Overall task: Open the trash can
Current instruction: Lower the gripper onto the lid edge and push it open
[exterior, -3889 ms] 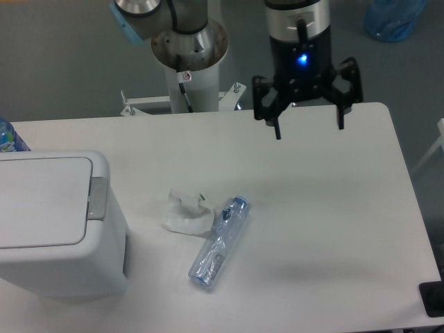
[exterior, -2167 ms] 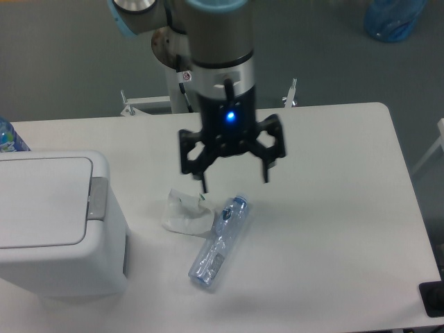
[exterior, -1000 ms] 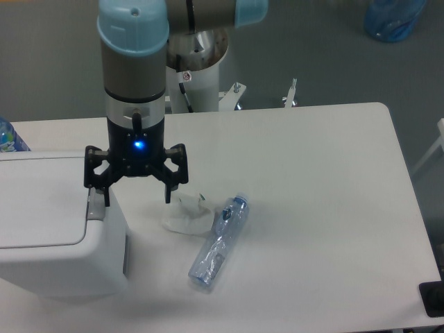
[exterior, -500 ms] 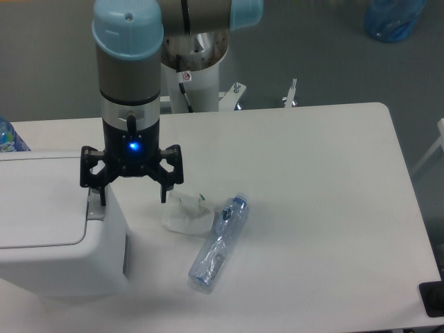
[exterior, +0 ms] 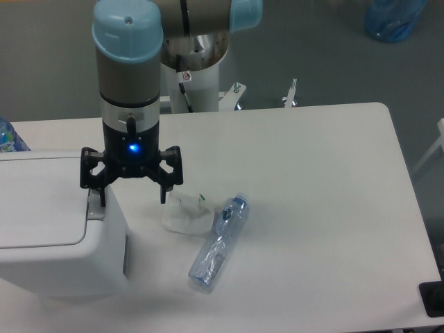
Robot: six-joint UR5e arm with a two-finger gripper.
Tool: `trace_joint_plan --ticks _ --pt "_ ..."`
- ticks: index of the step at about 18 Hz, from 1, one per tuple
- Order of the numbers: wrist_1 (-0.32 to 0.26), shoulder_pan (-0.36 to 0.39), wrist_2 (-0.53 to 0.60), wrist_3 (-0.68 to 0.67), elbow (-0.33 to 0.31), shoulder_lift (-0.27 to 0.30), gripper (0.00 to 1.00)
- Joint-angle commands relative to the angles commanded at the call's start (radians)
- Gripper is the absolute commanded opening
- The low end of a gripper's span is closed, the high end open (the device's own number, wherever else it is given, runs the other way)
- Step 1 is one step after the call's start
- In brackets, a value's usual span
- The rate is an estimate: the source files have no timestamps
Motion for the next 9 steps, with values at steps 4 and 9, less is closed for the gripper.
trace_joint_plan --ticks 4,9 --pt "-0.002 -0.005 0.000 0.000 -0.003 0.000 1.00" --pt "0.000 -0.006 0.000 0.000 -0.009 0.000 1.00"
